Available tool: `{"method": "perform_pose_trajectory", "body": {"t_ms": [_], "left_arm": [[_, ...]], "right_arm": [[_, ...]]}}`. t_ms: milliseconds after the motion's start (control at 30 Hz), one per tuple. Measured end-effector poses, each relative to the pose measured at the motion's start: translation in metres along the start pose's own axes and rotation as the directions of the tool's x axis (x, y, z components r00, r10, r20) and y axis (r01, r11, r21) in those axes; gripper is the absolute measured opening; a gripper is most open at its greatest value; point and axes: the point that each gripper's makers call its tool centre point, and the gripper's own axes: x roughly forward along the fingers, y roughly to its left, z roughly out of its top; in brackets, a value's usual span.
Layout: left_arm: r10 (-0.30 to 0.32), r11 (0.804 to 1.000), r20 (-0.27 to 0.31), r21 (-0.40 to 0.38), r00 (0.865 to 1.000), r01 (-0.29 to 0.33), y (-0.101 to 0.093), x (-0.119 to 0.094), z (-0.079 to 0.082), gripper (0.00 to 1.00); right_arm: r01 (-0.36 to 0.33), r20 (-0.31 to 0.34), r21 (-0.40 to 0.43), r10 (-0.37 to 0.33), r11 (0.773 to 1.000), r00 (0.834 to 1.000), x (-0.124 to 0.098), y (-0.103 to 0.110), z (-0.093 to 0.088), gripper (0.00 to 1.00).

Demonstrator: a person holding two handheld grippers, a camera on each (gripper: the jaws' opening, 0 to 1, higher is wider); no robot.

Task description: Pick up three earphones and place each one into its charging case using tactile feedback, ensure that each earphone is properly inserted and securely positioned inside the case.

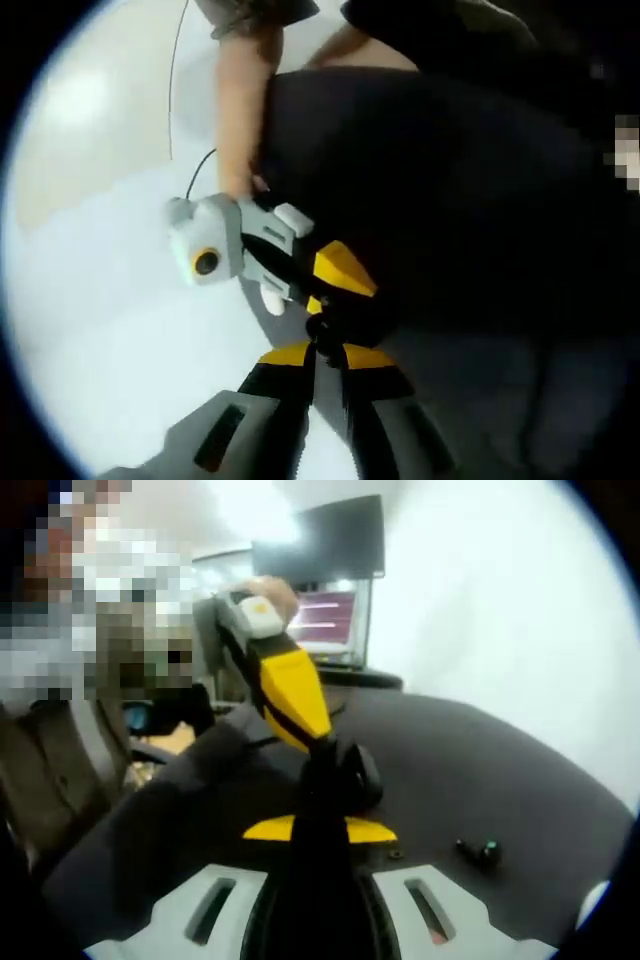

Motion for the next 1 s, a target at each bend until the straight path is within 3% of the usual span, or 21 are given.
{"method": "perform_pose_trajectory", "body": {"t_ms": [233, 300, 367, 433, 467, 533, 600, 667, 733, 767, 800, 833, 867, 900, 933, 967, 1000], "left_arm": [[-0.014, 0.998, 0.03, -0.067, 0.999, 0.016, 0.001, -0.005, -0.002, 0.08], [-0.007, 0.997, 0.015, -0.072, 1.0, 0.008, 0.003, -0.006, -0.007, 0.09], [0.024, 0.983, 0.038, -0.185, 0.999, -0.016, 0.007, -0.009, -0.011, 0.09], [0.031, 0.934, 0.085, -0.356, 0.996, 0.002, 0.006, -0.013, -0.016, 0.13], [0.041, 0.898, 0.112, -0.44, 0.993, 0.013, 0.005, -0.015, -0.019, 0.16], [0.043, 0.796, 0.189, -0.6, 0.981, 0.081, -0.001, -0.018, -0.02, 0.19], [0.017, 0.596, 0.272, -0.776, 0.962, 0.209, -0.017, -0.019, -0.022, 0.2], [0.03, 0.414, 0.362, -0.853, 0.932, 0.318, -0.028, -0.014, -0.024, 0.2], [0.06, 0.278, 0.43, -0.874, 0.901, 0.398, -0.033, -0.006, -0.023, 0.2], [0.072, 0.221, 0.457, -0.874, 0.886, 0.433, -0.035, -0.001, -0.02, 0.19], [0.107, 0.184, 0.478, -0.871, 0.872, 0.455, -0.031, 0.002, -0.019, 0.17], [0.133, 0.137, 0.503, -0.863, 0.854, 0.486, -0.027, 0.005, -0.015, 0.17], [0.146, 0.078, 0.535, -0.845, 0.832, 0.529, -0.025, 0.007, -0.011, 0.19], [0.161, 0.035, 0.556, -0.829, 0.816, 0.558, -0.023, 0.01, -0.008, 0.22], [0.175, 0.006, 0.57, -0.816, 0.803, 0.578, -0.021, 0.014, -0.006, 0.24], [0.171, -0.006, 0.579, -0.808, 0.797, 0.589, -0.022, 0.018, -0.004, 0.27], [0.167, 0.006, 0.572, -0.815, 0.803, 0.579, -0.023, 0.022, -0.006, 0.26]], "right_arm": [[-0.003, -0.003, 0.003, 0.003, 1.0, 1.0, 0.0, 0.0, -0.001, 0.18], [-0.002, -0.003, 0.003, 0.002, 1.0, 1.0, 0.0, 0.0, -0.001, 0.18], [-0.002, -0.003, 0.003, 0.002, 1.0, 1.0, 0.0, -0.001, -0.002, 0.18], [-0.001, -0.003, 0.004, 0.001, 1.0, 1.0, 0.001, -0.002, -0.002, 0.18], [-0.001, -0.003, 0.003, 0.001, 1.0, 1.0, 0.001, -0.002, -0.002, 0.18], [-0.001, -0.003, 0.003, 0.001, 1.0, 1.0, 0.001, -0.002, -0.002, 0.18], [-0.002, -0.003, 0.004, 0.002, 1.0, 1.0, 0.001, -0.002, -0.001, 0.18], [-0.002, -0.003, 0.004, 0.002, 1.0, 1.0, 0.002, -0.002, -0.001, 0.18], [-0.001, -0.003, 0.005, 0.001, 1.0, 1.0, 0.002, -0.002, -0.001, 0.18], [-0.001, -0.003, 0.005, 0.001, 1.0, 1.0, 0.002, -0.003, -0.001, 0.18], [-0.001, -0.003, 0.005, 0.001, 1.0, 1.0, 0.002, -0.002, -0.001, 0.18], [-0.001, -0.003, 0.005, 0.001, 1.0, 1.0, 0.003, -0.003, -0.001, 0.18], [-0.001, -0.002, 0.004, 0.001, 1.0, 1.0, 0.003, -0.003, -0.001, 0.18], [-0.001, -0.002, 0.005, 0.001, 1.0, 1.0, 0.003, -0.003, -0.001, 0.18], [-0.001, -0.002, 0.006, 0.001, 1.0, 1.0, 0.003, -0.003, -0.001, 0.18], [-0.001, -0.002, 0.005, 0.001, 1.0, 1.0, 0.003, -0.003, -0.001, 0.18], [-0.001, -0.002, 0.005, 0.001, 1.0, 1.0, 0.003, -0.003, -0.001, 0.18]]}}
